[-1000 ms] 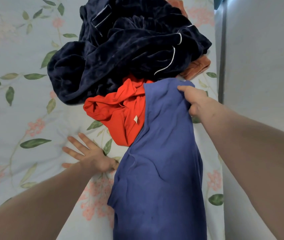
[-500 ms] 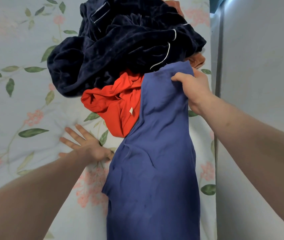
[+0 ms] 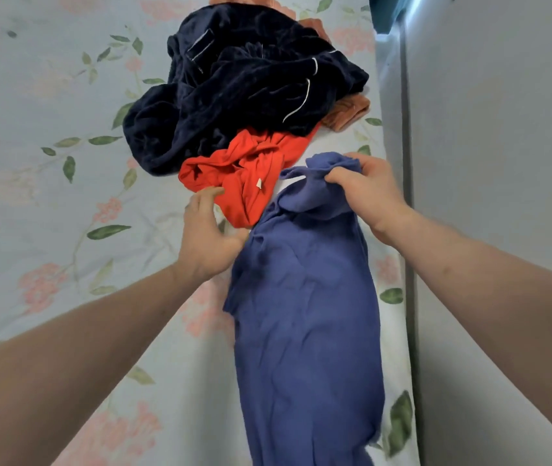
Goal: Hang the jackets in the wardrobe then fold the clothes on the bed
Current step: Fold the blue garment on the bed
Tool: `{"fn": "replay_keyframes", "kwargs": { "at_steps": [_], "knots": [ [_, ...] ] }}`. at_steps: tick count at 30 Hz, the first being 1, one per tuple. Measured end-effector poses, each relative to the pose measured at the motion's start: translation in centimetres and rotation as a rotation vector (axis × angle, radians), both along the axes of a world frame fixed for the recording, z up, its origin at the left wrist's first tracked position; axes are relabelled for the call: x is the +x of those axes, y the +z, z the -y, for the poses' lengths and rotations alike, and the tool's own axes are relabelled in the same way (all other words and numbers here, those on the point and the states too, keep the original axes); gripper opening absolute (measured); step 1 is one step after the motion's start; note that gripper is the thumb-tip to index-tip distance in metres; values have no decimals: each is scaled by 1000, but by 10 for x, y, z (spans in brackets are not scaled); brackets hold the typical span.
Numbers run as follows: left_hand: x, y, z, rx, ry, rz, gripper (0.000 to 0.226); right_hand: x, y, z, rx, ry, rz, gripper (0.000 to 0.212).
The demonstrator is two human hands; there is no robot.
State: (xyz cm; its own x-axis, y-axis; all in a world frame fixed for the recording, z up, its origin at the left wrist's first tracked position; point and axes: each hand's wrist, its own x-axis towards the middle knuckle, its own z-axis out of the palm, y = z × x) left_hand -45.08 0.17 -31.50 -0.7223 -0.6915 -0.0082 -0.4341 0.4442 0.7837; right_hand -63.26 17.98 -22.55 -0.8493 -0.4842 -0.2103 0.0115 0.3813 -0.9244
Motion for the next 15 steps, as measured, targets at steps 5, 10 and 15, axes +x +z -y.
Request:
{"fn": "replay_keyframes", "kwargs": {
  "at_steps": [5,10,15],
  "knots": [
    [-29,59,-29,-194,-408,-26,93,30,37,-21,21,101,-15,14],
    [-23,93,-43,-368,-622,-1,25,51,62,-54,61,160,-18,11],
    [22,124,-71,-286,-646,-44,18,88,72,-102,95,194,-28,14]
  ]
}}
